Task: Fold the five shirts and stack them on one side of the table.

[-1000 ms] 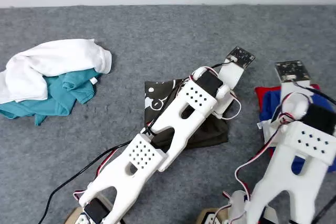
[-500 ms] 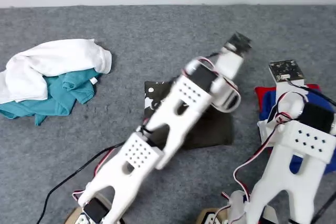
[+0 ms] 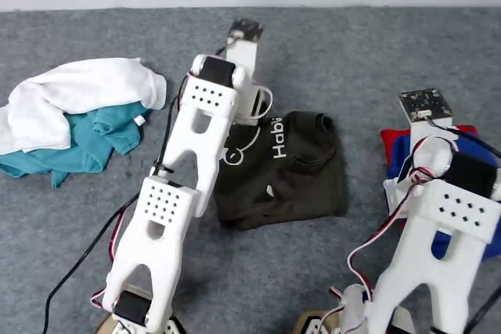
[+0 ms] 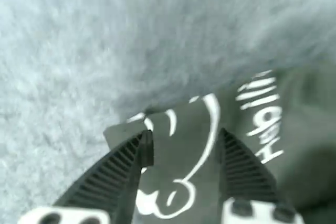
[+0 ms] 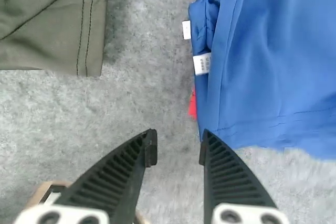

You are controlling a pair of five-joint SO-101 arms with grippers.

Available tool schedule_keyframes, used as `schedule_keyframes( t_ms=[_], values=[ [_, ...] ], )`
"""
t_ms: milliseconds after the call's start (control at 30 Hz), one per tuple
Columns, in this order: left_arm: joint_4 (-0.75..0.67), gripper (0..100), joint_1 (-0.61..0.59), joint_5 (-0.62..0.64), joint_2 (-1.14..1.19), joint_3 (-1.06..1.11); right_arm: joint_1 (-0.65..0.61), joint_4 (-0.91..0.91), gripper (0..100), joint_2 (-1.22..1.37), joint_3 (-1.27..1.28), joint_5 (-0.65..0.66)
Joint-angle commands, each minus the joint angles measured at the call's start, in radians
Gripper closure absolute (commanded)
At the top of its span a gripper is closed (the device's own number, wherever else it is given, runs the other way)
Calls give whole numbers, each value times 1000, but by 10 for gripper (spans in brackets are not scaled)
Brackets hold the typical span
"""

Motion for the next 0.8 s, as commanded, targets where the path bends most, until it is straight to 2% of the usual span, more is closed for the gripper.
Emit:
schedule_keyframes(
  t_ms=[0,100,200,400,567,767],
  values=[
    [18,804,-37,-11,-68,42,-102,-44,851,-22,-35,-9],
    [17,804,-72,-17,-66,45,-252,-67,851,-25,-35,-9],
    [17,804,-97,-81,-52,42,-415,-107,851,-25,-37,-9],
    [15,804,-95,-140,34,39,-653,-332,851,-8,-12,-9],
    [-14,804,-101,-140,66,39,-697,-524,851,67,94,-14],
    [-32,804,-104,-140,66,39,-696,-708,852,231,121,-127]
  ],
)
